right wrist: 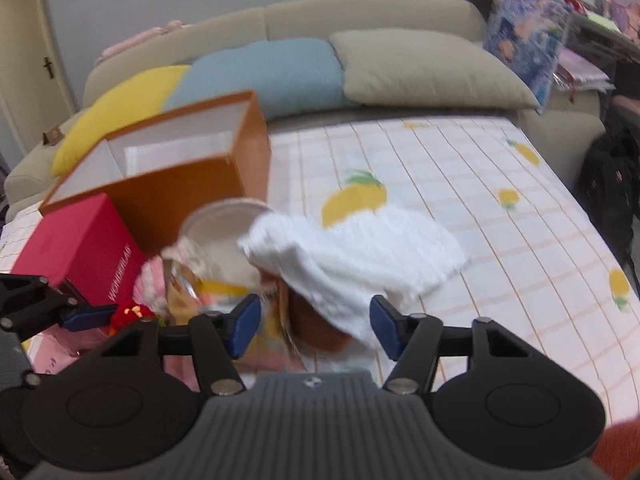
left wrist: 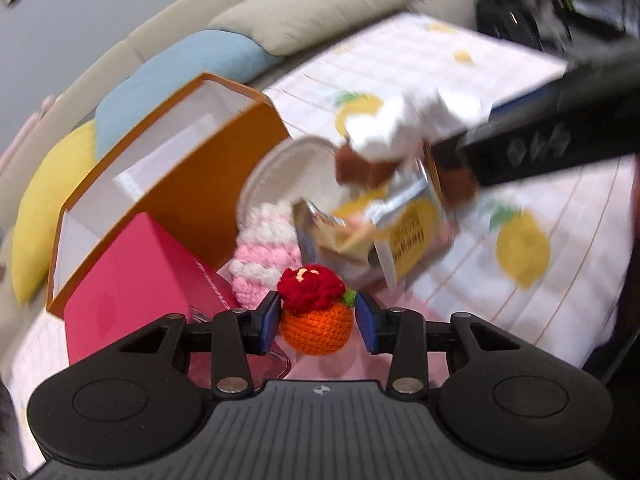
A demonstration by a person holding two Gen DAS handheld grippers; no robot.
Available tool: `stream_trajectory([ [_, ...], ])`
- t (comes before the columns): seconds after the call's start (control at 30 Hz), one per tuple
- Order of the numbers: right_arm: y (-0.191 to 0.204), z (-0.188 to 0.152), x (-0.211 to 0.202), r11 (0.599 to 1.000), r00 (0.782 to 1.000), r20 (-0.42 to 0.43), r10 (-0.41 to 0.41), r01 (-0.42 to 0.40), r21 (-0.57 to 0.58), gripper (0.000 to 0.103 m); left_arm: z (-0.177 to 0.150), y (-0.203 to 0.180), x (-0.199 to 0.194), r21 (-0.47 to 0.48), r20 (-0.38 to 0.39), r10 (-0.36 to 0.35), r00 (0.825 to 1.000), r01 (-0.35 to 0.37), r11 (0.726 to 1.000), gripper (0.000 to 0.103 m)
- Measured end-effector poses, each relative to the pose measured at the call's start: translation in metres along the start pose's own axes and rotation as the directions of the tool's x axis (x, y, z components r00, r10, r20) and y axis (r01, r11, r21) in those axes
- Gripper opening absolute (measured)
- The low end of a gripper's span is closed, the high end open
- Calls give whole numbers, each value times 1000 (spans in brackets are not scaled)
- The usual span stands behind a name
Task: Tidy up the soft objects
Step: 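Grasp the crocheted orange fruit with the left tool, then grasp the white tissue with the right tool while the left tool holds the crocheted fruit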
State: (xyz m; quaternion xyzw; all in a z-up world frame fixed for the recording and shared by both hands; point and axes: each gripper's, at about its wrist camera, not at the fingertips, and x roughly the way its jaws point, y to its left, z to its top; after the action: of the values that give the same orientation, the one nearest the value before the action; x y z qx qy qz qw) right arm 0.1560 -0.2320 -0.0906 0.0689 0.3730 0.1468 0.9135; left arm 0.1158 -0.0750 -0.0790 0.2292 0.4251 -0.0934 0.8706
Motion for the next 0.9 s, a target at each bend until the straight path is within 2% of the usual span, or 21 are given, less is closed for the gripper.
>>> stream_trajectory([
  [0.1, 5, 8, 6, 999, 1000, 14, -5, 6, -36, 55, 7, 6, -11, -63, 16, -14, 1000, 15, 998, 46],
  [0.2, 8, 17, 16, 998, 1000, 25, 3, -1, -70, 55, 13, 10, -15, -80, 27, -17, 1000, 19, 997, 46],
  [0.37, 12, 32, 46, 984, 1000, -21, 1, -4, -179, 66, 14, 15, -16, -117, 20, -15, 1000, 17, 993, 46],
  [0.47, 5, 35, 62, 985, 998, -65, 19, -30, -171, 65, 18, 20, -15, -170, 12, -38, 999, 39, 985, 46],
  [0.5, 3, 36, 65, 987, 996, -83, 29, -42, -158, 61, 20, 21, -14, -184, 11, -44, 999, 46, 982, 46],
  [0.53, 1, 37, 68, 988, 994, -100, 44, -58, -142, 50, 21, 20, -14, -185, 11, -41, 999, 42, 982, 46],
  [0.6, -3, 38, 71, 989, 989, -125, 84, -98, -106, 40, 23, 17, -13, -170, 16, -28, 999, 30, 985, 46],
  [0.63, -2, 38, 71, 990, 987, -127, 94, -106, -96, 31, 24, 17, -13, -170, 18, -33, 999, 35, 985, 46],
  [0.7, -1, 38, 69, 990, 987, -125, 98, -110, -93, 22, 25, 18, -13, -183, 19, -47, 999, 50, 982, 46],
  [0.77, -2, 40, 64, 990, 988, -114, 100, -110, -88, 7, 25, 19, -12, -187, 17, -48, 999, 50, 981, 46],
  [0.8, -3, 41, 60, 990, 989, -103, 102, -111, -84, 3, 24, 20, -12, -188, 16, -46, 999, 48, 981, 46],
  [0.9, -10, 47, 49, 993, 995, -57, 81, -85, -77, 2, 22, 24, -13, -209, 13, -47, 999, 49, 977, 46],
])
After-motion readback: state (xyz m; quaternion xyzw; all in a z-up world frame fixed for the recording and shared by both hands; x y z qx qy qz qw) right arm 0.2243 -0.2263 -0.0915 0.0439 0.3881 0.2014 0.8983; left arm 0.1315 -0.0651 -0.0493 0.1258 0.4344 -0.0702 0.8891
